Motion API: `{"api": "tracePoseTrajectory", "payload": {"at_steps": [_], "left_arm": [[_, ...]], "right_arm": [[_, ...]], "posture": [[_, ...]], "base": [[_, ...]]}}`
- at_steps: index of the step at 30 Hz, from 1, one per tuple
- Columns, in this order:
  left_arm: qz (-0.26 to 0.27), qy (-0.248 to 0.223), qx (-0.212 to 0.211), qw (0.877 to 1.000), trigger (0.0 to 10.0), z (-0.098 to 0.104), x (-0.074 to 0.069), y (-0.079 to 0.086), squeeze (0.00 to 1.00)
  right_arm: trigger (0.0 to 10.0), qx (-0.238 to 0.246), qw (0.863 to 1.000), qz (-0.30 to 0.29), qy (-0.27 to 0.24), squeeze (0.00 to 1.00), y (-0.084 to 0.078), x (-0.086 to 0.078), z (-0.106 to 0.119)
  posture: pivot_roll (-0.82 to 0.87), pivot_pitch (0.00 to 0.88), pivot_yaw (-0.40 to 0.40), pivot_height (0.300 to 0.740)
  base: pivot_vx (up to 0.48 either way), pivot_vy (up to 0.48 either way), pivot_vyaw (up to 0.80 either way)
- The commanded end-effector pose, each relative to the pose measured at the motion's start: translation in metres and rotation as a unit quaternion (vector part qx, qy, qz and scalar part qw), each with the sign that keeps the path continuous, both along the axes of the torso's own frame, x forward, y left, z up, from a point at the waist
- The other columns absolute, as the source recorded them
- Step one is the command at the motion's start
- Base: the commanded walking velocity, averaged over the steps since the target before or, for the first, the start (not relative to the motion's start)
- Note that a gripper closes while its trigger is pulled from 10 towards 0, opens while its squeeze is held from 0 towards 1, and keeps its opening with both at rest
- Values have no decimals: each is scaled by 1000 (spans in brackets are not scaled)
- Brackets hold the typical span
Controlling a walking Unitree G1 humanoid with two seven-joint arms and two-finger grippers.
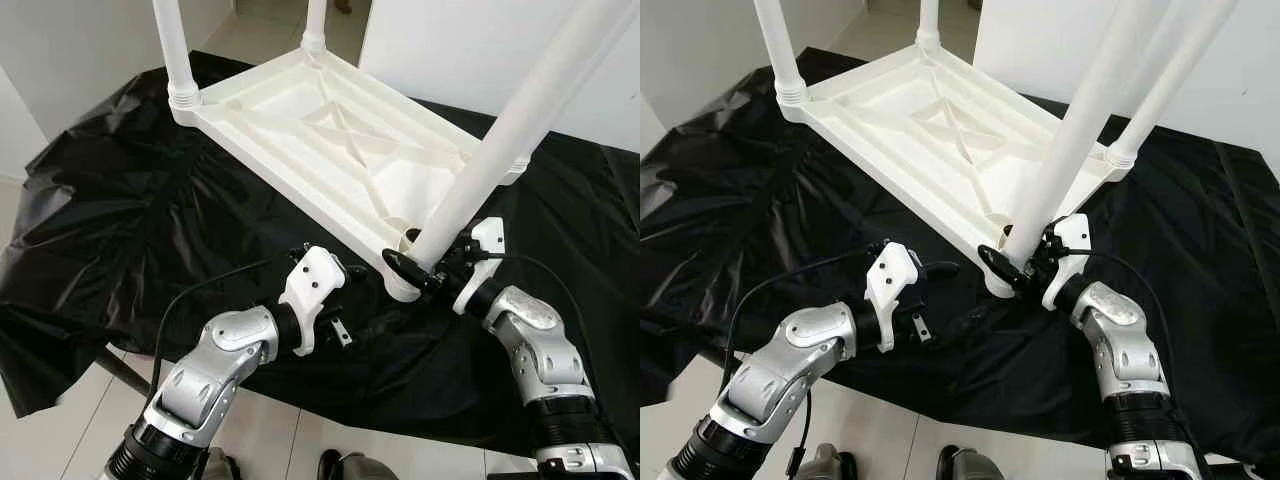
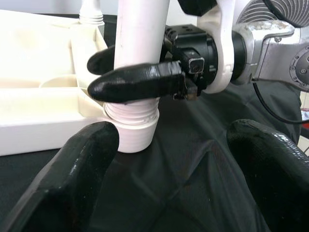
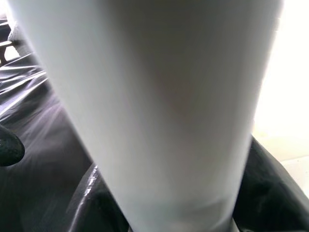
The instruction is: Building children table
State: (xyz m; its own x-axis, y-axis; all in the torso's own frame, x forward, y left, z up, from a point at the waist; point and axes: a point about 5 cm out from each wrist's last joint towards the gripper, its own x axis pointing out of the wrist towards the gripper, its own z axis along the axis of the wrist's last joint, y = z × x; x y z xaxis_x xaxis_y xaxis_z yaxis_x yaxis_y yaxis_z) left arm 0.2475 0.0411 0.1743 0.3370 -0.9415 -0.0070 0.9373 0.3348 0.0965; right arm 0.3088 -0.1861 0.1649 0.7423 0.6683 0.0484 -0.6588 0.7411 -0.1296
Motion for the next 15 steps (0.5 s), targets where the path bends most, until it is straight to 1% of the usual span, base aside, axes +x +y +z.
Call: {"api": "tracePoseTrajectory", "payload": {"at_steps": [1,3,7,8,11,14,15], "left_arm": [[-6,0,4,1000,10000,0,-3,-1,0],[-8,0,3,1000,10000,0,-4,-2,0],[-10,1,3,1000,10000,0,-3,-2,0],[-12,1,3,1000,10000,0,-4,-3,0],[-15,1,3,1000,10000,-1,-4,-4,0],[-15,2,3,1000,10000,-1,-4,-4,0],[-16,2,3,1000,10000,-2,-5,-5,0]], "right_arm": [[0,-7,1000,2,25,0,-3,-1,-9],[0,-6,999,-2,31,0,-8,-1,-12],[0,-7,1000,-7,28,0,-9,-2,-14],[10000,-9,999,-17,26,0,-10,-2,-14],[10000,-6,999,-45,25,0,-13,-2,-14],[10000,-3,998,-51,26,0,-13,-2,-14],[10000,-4,998,-64,25,0,-13,-3,-14]], "posture": [[98,138,-90,740],[92,138,-88,740],[89,137,-88,740],[86,136,-88,740],[80,133,-87,740],[79,133,-90,740],[77,133,-92,740]], "base": [[0,0,0],[0,0,0],[0,0,0],[0,0,0],[0,0,0],[0,0,0],[0,0,0]]}}
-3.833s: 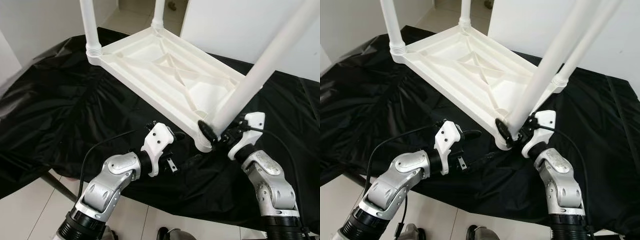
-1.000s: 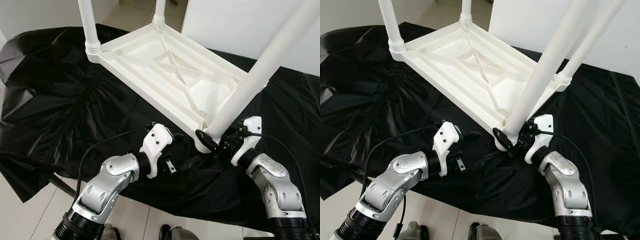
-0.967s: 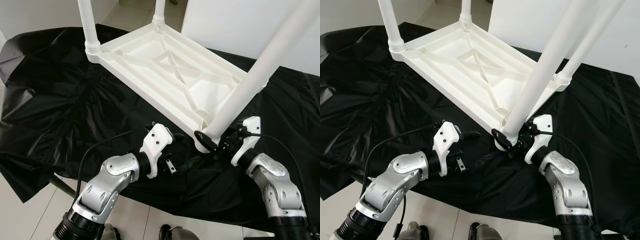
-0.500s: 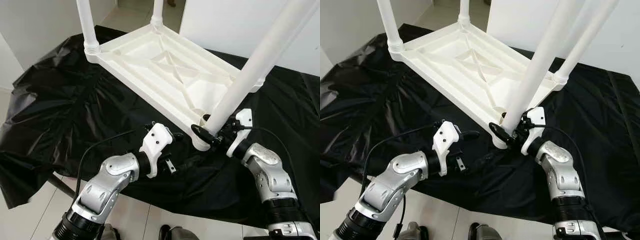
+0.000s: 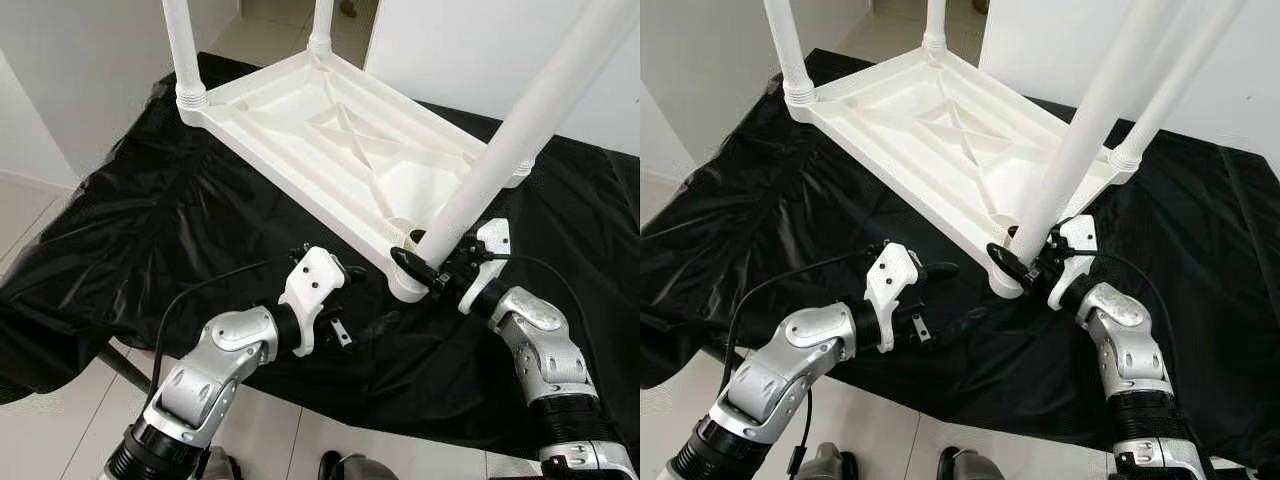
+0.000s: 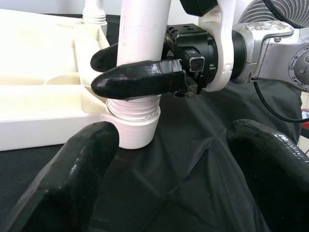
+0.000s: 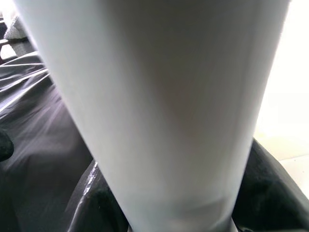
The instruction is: Building children table
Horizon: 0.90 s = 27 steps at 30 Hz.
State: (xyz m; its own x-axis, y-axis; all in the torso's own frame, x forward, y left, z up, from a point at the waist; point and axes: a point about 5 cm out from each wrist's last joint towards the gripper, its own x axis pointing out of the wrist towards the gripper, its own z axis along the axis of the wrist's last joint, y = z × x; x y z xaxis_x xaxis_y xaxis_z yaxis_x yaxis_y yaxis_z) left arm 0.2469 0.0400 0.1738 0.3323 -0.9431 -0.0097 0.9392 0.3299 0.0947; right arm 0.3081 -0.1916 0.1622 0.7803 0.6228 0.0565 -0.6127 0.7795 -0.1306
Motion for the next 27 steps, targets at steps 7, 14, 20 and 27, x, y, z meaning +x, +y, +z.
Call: {"api": "tracePoseTrajectory", "payload": {"at_steps": [7,14,20,27], "left_arm": [[-16,4,0,1000,10000,-2,-6,-5,0],[-20,6,-1,1000,10000,-3,-7,-7,0],[-23,5,0,1000,10000,-4,-7,-9,0],[-24,6,-1,1000,10000,-5,-8,-10,0]], "right_arm": [[10000,-5,994,-110,17,0,0,-7,-14],[10000,31,977,-208,15,0,9,-10,-14],[10000,47,932,-359,17,0,21,-12,-20],[10000,61,924,-377,20,0,45,-19,-20]], "posture": [[67,130,-97,740],[61,129,-98,740],[64,118,-107,740],[67,107,-114,740]], "base": [[0,0,0],[0,0,0],[0,0,0],[0,0,0]]}}
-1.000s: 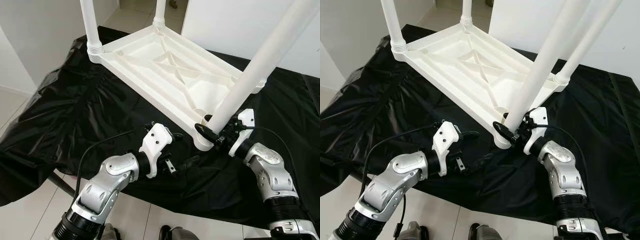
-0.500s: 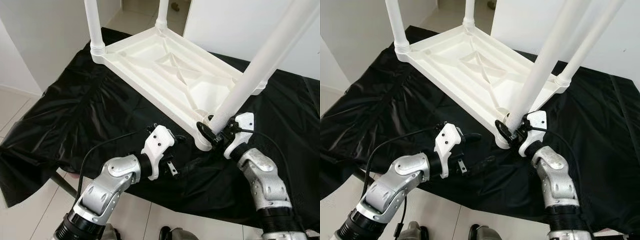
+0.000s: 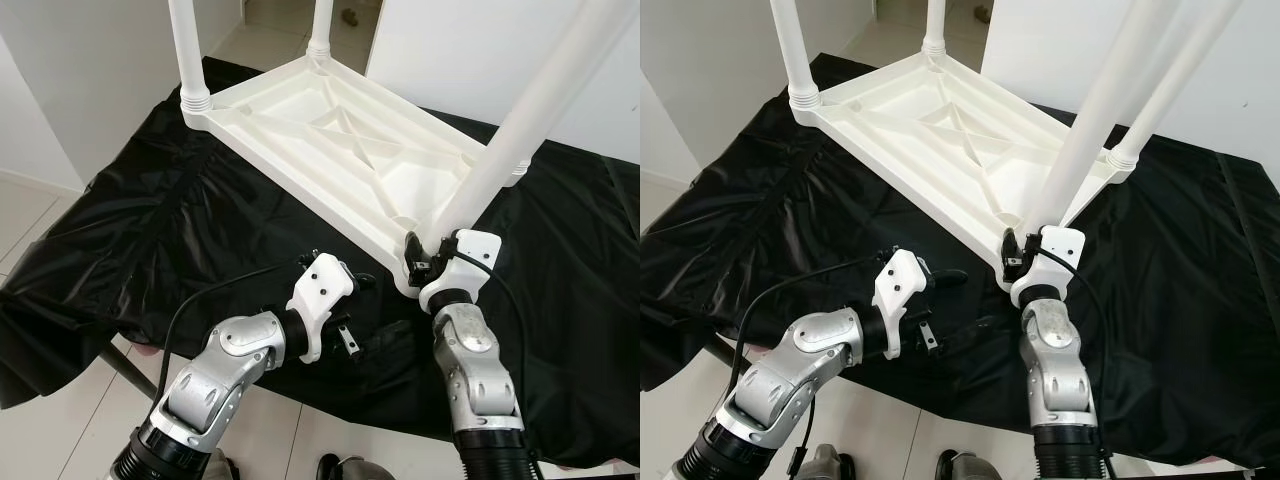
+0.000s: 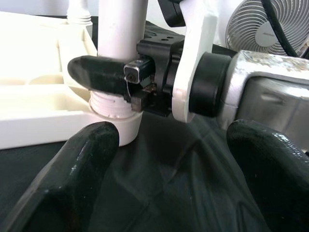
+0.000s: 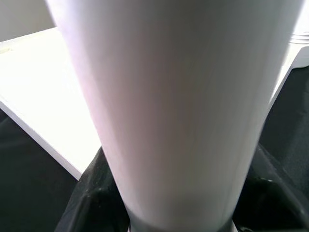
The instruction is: Building children table
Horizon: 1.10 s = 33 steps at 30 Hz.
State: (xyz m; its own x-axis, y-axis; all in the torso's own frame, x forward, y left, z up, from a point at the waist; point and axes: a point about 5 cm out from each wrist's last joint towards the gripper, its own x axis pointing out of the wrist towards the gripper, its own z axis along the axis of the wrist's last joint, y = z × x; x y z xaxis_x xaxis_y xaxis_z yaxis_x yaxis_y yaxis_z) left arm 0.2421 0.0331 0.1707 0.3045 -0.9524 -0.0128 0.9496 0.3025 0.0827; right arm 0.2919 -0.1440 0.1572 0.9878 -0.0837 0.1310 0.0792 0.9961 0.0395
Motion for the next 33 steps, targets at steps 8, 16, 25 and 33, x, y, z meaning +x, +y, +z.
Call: {"api": "tracePoseTrajectory", "payload": {"at_steps": [8,16,25,33], "left_arm": [[-10,-1,1,1000,10000,-2,-3,-3,0],[-8,-2,2,1000,10000,-1,-3,-2,0],[-4,-4,5,1000,10000,0,-2,2,0],[1,-6,3,1000,10000,1,-1,3,0]], "right_arm": [[10000,-10,1000,-12,24,1000,-8,-1,-8],[10000,-8,998,69,-4,1000,-24,3,-1],[10000,-40,961,274,-1,0,-48,5,7],[10000,-61,939,340,3,0,-39,19,8]], "posture": [[71,103,-118,740],[74,108,-115,740],[84,114,-107,740],[92,116,-108,740]], "base": [[0,0,0],[0,0,0],[0,0,0],[0,0,0]]}}
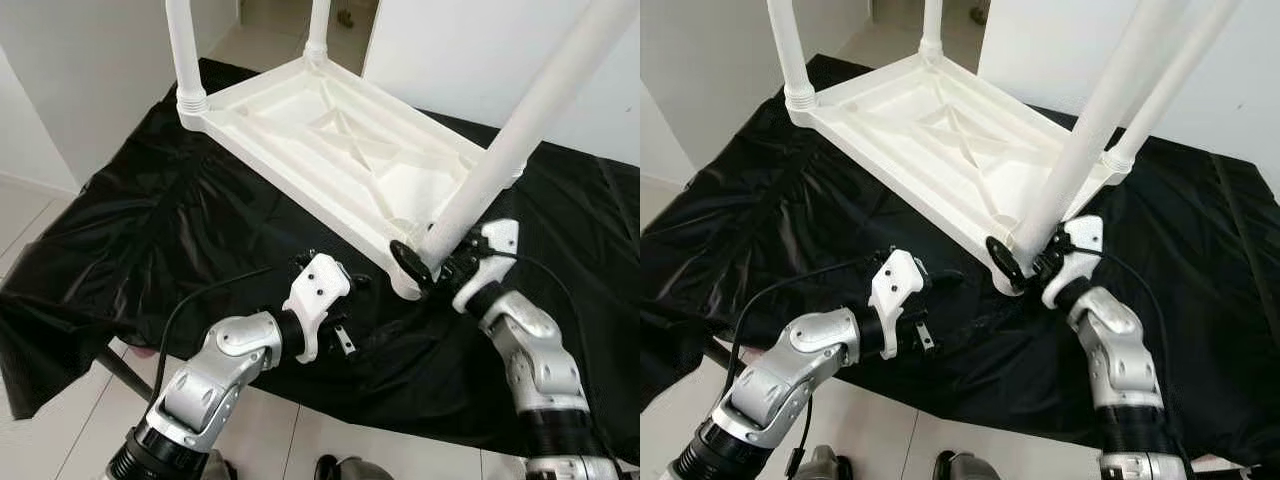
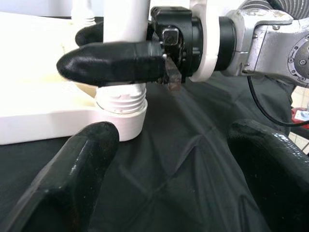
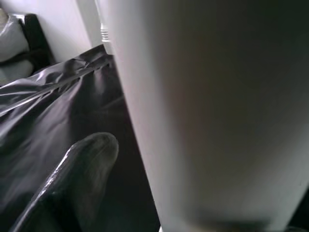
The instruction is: Building children table
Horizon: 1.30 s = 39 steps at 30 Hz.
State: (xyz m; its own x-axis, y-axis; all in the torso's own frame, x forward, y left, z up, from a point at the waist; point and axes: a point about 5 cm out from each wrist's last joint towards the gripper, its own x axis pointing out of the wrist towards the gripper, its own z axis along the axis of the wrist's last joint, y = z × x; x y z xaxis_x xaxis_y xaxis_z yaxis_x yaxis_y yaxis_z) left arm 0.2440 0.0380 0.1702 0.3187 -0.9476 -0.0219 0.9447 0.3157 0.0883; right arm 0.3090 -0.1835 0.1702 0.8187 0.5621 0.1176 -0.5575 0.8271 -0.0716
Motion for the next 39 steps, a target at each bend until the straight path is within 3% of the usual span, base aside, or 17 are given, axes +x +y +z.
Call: {"api": "tracePoseTrajectory", "payload": {"at_steps": [1,3,5,19,20,21,22,27,31,33,36,37,38,39], "left_arm": [[-6,-5,-2,1000,10000,2,-3,-2,0],[-4,-5,-2,1000,10000,2,-3,-2,0],[0,-5,-2,1000,10000,2,-4,-1,0],[6,-2,-3,1000,10000,2,-3,1,0],[6,-3,-3,1000,10000,2,-3,1,0],[6,-3,-3,1000,10000,2,-3,1,0],[5,-2,-3,1000,10000,3,-4,0,0],[4,-2,-3,1000,10000,2,-5,1,0],[4,-2,-3,1000,10000,2,-5,1,0],[5,2,-3,1000,10000,1,-6,1,0],[4,3,-3,1000,10000,1,-6,1,0],[4,3,-3,1000,10000,0,-7,2,0],[4,3,-3,1000,10000,0,-7,2,0],[3,4,-3,1000,10000,0,-7,1,0]], "right_arm": [[10000,-9,1000,11,9,0,0,2,-5],[10000,-18,1000,18,14,0,3,5,-8],[0,-28,999,32,22,0,6,10,-14],[0,-36,997,53,38,0,-6,8,-22],[784,-40,998,46,35,0,-7,9,-22],[784,-40,998,46,35,0,-7,9,-22],[10000,-40,998,39,32,0,-9,9,-21],[10000,-19,999,-31,15,0,-13,5,-17],[10000,-17,999,-40,12,0,-13,4,-17],[10000,-6,996,-94,5,0,-9,-2,-17],[10000,3,993,-119,-3,0,-6,-6,-16],[10000,21,986,-163,-5,0,-5,-9,-15],[10000,21,986,-163,-5,0,-5,-9,-15],[10000,25,977,-213,-2,0,-5,-11,-16]], "posture": [[92,116,-108,740],[109,118,-114,740],[117,119,-117,740],[110,131,-115,740],[109,131,-114,740],[109,131,-114,740],[108,131,-113,740],[107,137,-118,740],[107,137,-118,740],[106,141,-117,740],[104,145,-117,740],[100,147,-116,740],[100,147,-116,740],[99,151,-118,740]], "base": [[0,0,0],[0,0,0],[0,0,0],[0,0,0],[0,0,0],[0,0,0],[0,0,0],[0,0,0],[0,0,0],[0,0,0],[0,0,0],[0,0,0],[0,0,0],[0,0,0]]}}
